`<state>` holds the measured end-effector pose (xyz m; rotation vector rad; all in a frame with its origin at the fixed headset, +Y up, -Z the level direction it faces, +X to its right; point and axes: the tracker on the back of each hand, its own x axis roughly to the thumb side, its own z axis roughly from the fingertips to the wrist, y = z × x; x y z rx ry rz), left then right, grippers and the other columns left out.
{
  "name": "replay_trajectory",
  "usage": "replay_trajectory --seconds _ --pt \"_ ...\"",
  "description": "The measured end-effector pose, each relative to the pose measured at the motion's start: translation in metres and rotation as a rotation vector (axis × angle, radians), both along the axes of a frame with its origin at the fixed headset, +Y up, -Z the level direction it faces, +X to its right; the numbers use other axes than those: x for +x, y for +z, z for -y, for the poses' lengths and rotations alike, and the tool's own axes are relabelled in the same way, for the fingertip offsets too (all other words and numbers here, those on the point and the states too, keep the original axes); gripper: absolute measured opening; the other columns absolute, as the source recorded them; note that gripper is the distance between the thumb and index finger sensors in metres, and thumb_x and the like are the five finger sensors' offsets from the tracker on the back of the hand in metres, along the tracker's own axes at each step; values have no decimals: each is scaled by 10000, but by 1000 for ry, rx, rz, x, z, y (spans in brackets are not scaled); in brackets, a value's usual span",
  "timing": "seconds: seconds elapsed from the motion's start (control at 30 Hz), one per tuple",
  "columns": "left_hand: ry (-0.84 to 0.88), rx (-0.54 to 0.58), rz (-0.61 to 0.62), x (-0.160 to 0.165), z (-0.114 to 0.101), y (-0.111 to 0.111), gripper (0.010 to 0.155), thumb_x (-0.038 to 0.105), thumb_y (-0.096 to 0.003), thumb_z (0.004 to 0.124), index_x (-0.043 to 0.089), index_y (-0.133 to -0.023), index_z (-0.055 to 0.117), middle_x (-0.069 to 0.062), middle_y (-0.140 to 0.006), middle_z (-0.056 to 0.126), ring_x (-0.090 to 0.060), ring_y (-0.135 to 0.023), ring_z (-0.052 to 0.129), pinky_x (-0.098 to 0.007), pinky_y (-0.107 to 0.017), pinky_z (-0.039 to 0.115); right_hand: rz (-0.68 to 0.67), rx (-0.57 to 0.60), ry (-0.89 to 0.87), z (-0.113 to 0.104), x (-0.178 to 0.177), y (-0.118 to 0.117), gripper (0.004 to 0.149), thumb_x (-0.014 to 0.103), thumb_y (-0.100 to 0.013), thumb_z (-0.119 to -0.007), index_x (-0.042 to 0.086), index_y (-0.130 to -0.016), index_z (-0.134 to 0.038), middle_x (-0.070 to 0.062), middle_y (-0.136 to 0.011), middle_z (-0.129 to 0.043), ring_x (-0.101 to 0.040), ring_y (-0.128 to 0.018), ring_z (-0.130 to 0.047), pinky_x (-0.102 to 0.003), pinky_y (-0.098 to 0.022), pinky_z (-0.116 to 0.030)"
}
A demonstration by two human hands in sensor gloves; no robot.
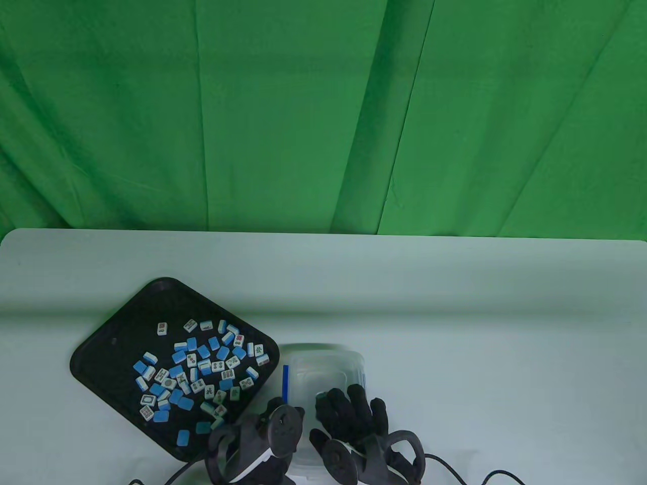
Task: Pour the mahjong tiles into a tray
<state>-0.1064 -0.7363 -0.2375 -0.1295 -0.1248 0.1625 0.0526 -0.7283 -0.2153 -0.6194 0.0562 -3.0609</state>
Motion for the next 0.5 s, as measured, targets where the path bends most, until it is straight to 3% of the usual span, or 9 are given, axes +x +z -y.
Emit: replay_trajectory --seconds 0.2,0.3,0.43,0.5 --pt "14 3 -3 -4 1 0 662 457 -664 569 -117 -952 733 -66 -465 996 -198 -310 1040 -398 -251 871 -1 2 -1 0 0 0 611 596 -661 -512 253 -1166 -492 -60 -1242 -497 -445 -1138 -472 -709 -772 -491" --pt "30 0 -21 -9 2 1 714 526 -655 545 -72 -1006 711 -85 -542 998 -242 -383 1046 -422 -301 865 -4 -3 -2 0 0 0 614 598 -660 -508 254 -1168 -485 -61 -1244 -490 -445 -1139 -465 -704 -773 -493" --pt "32 129 -33 -12 -7 5 745 548 -650 519 -61 -1058 650 -121 -634 983 -287 -464 1037 -446 -348 856 -18 -6 0 0 2 0 633 608 -655 -507 247 -1175 -476 -65 -1247 -485 -450 -1138 -466 -705 -779 -476" --pt "40 214 9 -11 -11 9 749 549 -647 514 -48 -1093 595 -164 -757 949 -348 -578 1010 -483 -415 838 -24 -19 -55 -1 8 -3 661 603 -655 -515 225 -1193 -451 -91 -1252 -476 -477 -1137 -416 -719 -782 -426"
